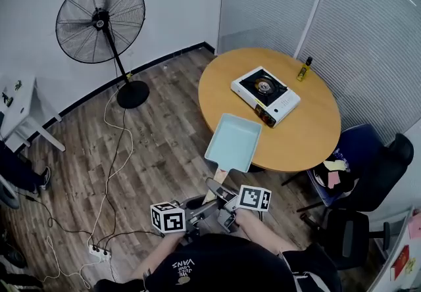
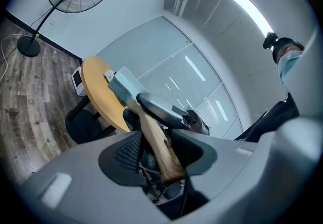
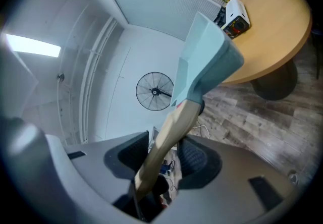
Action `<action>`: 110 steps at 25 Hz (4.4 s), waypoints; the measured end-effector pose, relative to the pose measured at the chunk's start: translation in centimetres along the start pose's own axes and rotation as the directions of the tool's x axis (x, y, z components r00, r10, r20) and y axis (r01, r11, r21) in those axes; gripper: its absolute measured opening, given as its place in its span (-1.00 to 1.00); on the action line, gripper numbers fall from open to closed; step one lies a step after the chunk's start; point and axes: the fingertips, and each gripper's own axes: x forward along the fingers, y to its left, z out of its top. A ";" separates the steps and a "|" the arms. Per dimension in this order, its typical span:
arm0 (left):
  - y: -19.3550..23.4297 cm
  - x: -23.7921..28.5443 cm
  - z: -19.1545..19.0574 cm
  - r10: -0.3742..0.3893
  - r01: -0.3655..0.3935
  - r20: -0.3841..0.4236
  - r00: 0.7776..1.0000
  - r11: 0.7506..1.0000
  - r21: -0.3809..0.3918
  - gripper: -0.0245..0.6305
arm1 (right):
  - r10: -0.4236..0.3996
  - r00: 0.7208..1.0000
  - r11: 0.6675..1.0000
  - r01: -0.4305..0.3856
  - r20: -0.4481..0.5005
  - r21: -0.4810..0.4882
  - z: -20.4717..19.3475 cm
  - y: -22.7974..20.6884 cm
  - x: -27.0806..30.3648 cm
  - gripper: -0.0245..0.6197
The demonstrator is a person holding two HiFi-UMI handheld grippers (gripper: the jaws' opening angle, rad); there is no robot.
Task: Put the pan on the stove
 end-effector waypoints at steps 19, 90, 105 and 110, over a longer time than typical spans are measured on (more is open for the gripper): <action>8.3 -1.8 11.3 -0.096 0.100 -0.123 0.988 0.995 0.023 -0.41 | -0.052 0.985 0.998 0.045 0.166 0.040 6.8 -0.1 11.8 -0.45; 23.2 33.5 28.4 -0.221 0.230 -0.407 0.886 0.973 -0.026 -0.41 | -0.223 0.859 0.968 0.137 0.460 0.212 44.0 -21.3 12.3 -0.44; 23.6 33.9 28.0 -0.245 0.246 -0.386 0.889 0.968 -0.048 -0.39 | -0.191 0.849 0.974 0.102 0.492 0.201 44.0 -22.1 12.1 -0.41; 23.2 34.1 27.8 -0.253 0.278 -0.394 0.884 0.961 0.006 -0.30 | -0.241 0.848 0.968 0.171 0.473 0.186 43.7 -22.4 11.5 -0.27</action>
